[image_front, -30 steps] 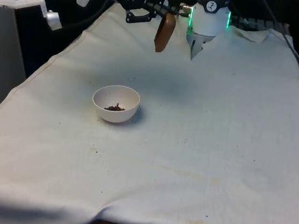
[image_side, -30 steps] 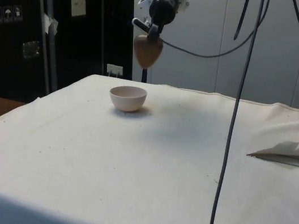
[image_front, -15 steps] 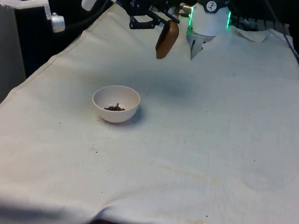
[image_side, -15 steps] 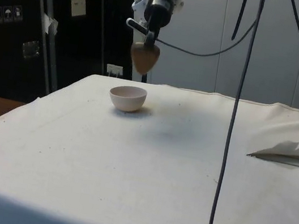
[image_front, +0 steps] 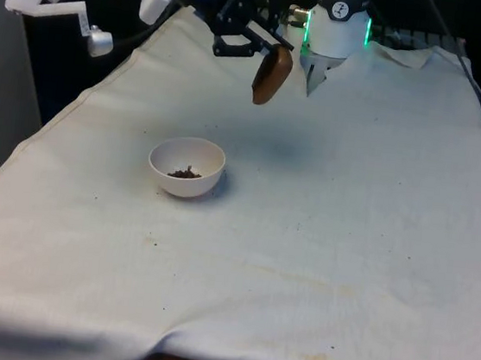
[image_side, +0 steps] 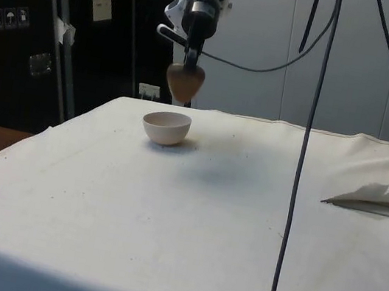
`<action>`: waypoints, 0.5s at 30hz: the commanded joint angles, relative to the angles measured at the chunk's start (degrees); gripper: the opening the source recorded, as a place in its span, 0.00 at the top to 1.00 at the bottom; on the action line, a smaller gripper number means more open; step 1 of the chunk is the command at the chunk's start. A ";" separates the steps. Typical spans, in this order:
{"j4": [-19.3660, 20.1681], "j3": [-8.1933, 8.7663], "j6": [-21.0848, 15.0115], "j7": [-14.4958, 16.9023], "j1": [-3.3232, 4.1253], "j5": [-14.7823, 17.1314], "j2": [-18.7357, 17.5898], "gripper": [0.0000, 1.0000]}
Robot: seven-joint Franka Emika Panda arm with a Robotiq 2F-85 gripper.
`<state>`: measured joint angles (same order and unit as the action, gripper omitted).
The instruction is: Pour the coffee beans from the cup into the bowl.
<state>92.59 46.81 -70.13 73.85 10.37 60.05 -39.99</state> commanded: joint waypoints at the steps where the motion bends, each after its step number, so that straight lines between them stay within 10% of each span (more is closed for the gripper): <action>1: 1.03 0.69 -1.78 -0.29 1.15 -0.34 0.63 0.98; 8: 2.01 -0.92 -4.41 -0.80 1.55 -2.98 1.83 0.98; 9: 0.97 -1.60 -2.69 -0.46 0.34 -2.64 1.15 0.98; 10: 2.12 -1.15 -4.76 -0.92 1.60 -3.32 2.01 0.98; 15: 3.21 -2.81 -6.93 -1.49 1.66 -5.67 3.15 0.98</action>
<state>94.88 43.26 -75.46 72.77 10.94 54.60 -37.41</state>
